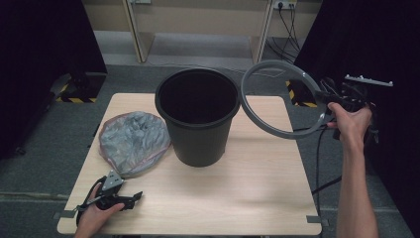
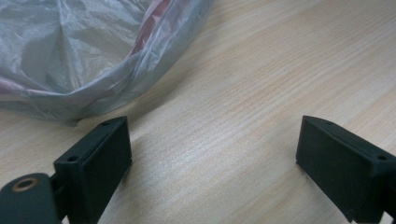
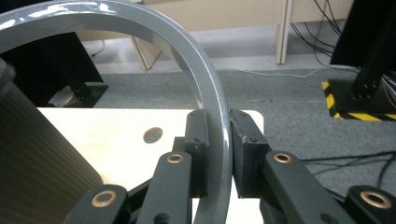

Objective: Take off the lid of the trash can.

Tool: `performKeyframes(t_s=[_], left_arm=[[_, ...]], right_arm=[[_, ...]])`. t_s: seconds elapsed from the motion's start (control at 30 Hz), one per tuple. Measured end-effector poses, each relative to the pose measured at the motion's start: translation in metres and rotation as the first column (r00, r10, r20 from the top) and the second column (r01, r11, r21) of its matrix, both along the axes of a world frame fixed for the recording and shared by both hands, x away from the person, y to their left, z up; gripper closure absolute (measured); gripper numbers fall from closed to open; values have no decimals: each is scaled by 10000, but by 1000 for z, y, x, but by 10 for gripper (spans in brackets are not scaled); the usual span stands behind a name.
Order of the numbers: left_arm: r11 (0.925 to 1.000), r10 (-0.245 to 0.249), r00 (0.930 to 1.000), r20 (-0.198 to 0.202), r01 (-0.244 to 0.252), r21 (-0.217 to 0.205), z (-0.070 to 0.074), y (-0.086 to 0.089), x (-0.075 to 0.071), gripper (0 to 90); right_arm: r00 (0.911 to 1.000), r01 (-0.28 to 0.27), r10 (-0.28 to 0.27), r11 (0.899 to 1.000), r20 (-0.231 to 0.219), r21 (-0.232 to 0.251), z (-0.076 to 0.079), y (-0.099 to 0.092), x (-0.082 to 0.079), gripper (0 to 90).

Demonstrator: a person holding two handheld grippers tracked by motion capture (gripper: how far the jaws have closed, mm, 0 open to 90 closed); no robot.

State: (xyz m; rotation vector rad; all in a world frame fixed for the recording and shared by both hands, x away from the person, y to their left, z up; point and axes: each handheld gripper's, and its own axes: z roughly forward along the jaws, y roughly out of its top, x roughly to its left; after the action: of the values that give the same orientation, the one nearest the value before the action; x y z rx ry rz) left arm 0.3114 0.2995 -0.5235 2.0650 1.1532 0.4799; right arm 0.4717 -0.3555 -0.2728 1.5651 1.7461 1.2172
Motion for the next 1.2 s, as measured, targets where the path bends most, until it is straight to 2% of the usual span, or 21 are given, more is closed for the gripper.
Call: performKeyframes(t_s=[0.23, 0.4, 0.7, 0.97, 1.03, 1.2], left_arm=[[10000, -2, 10000, 0, 2, 4, 0, 0, 0, 95], [10000, -1, 10000, -2, 1, 7, 0, 0, 0, 95], [10000, -3, 10000, -2, 3, 4, 0, 0, 0, 95], [10000, -3, 10000, -2, 3, 2, 0, 0, 0, 95], [10000, -3, 10000, -1, 3, -4, 0, 0, 0, 95], [10000, -11, 10000, -3, 11, 7, 0, 0, 0, 95]], right_arm=[[9986, 454, -452, 9989, -262, 65, -19, -24, -6, 781], [9959, 686, -704, 9971, -561, -326, -38, -31, -4, 781], [9888, 454, -620, 9915, -1360, -1217, -92, -11, 9, 781], [9751, 331, -743, 9804, -2088, -1943, -140, 5, 22, 781], [9698, 352, -820, 9789, -2295, -2011, -151, 8, 25, 781], [9632, 351, -906, 9758, -2532, -2158, -173, 12, 30, 781]])
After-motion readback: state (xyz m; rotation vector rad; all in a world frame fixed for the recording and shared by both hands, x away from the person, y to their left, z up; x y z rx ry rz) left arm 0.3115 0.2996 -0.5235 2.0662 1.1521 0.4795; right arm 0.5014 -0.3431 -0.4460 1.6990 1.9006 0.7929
